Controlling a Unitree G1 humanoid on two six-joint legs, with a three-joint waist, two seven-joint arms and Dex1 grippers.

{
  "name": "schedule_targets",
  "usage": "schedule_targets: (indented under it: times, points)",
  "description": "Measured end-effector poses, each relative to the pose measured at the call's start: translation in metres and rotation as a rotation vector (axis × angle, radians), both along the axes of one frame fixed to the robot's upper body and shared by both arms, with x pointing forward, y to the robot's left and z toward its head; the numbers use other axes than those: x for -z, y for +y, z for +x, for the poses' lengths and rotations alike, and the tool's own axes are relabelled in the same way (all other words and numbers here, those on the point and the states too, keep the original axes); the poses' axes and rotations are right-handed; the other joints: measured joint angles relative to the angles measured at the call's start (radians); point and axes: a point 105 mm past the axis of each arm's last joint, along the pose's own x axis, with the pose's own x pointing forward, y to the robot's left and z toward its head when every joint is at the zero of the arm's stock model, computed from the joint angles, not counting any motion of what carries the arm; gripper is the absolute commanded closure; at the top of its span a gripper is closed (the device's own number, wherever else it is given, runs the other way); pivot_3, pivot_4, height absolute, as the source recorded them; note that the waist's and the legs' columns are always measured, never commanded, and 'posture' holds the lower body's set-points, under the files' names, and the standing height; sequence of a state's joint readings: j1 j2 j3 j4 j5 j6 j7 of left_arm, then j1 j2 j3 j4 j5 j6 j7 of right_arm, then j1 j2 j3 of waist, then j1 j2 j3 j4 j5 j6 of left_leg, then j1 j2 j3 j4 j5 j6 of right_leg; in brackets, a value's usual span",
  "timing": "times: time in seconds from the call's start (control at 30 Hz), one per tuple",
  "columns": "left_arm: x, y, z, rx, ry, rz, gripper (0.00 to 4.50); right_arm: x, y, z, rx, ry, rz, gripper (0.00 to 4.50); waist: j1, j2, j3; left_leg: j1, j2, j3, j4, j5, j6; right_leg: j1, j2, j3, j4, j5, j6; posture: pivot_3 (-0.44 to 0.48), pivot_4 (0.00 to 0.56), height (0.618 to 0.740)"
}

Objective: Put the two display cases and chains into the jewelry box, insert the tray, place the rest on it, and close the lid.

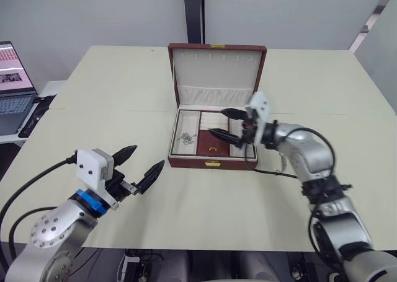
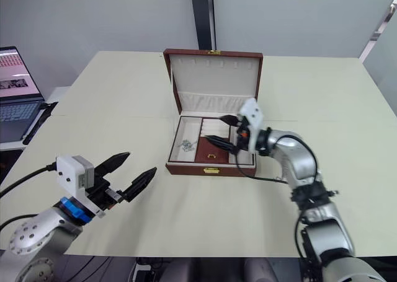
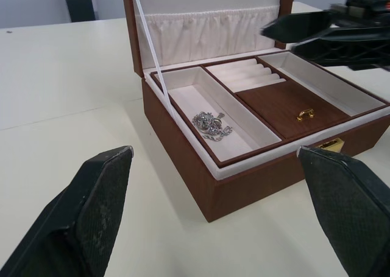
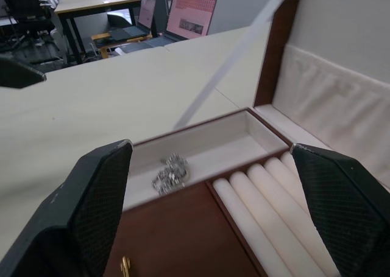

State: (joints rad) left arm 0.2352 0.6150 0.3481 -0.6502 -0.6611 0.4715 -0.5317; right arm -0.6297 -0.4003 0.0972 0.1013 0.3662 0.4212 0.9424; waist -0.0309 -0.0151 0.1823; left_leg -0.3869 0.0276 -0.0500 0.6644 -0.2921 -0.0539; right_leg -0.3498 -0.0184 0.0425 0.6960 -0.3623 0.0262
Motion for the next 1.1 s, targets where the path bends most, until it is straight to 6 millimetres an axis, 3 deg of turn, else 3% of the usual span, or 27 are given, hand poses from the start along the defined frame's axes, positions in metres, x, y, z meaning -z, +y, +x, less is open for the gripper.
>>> schedule_targets:
  times: [0.27,0.53,0.8,1.1]
  points:
    - [0.005,0.044,0.008,0.012,0.085,0.064,0.0,0.011,-0.09,-0.022,0.111,0.064,-0.055,0.08,-0.005,0.0,0.001,0.0,0.001,0.001,-0.001,0.0,0.0,-0.001,0.0,0.001,0.0,-0.001,-0.001,0.0,0.15,0.74]
    - [0.005,0.108,0.003,-0.077,0.169,0.143,0.0,0.032,-0.175,-0.043,0.331,0.134,-0.16,0.08,-0.003,-0.001,0.002,0.0,0.001,0.002,-0.001,0.0,0.0,-0.001,0.0,0.001,0.0,-0.001,-0.001,0.0,0.15,0.74]
    - [-0.004,0.153,0.005,-0.162,0.163,0.194,0.0,0.047,-0.219,-0.055,0.441,0.174,-0.243,0.08,-0.002,-0.001,0.003,0.001,0.0,0.003,-0.001,0.0,0.0,0.0,0.0,0.001,0.0,-0.001,-0.001,0.0,0.15,0.74]
    - [-0.009,0.159,0.009,-0.16,0.14,0.212,0.0,0.052,-0.232,-0.056,0.472,0.165,-0.278,0.08,-0.004,0.0,0.003,0.001,0.001,0.003,-0.001,0.0,0.0,0.0,0.0,0.001,0.001,-0.001,-0.001,0.0,0.15,0.74]
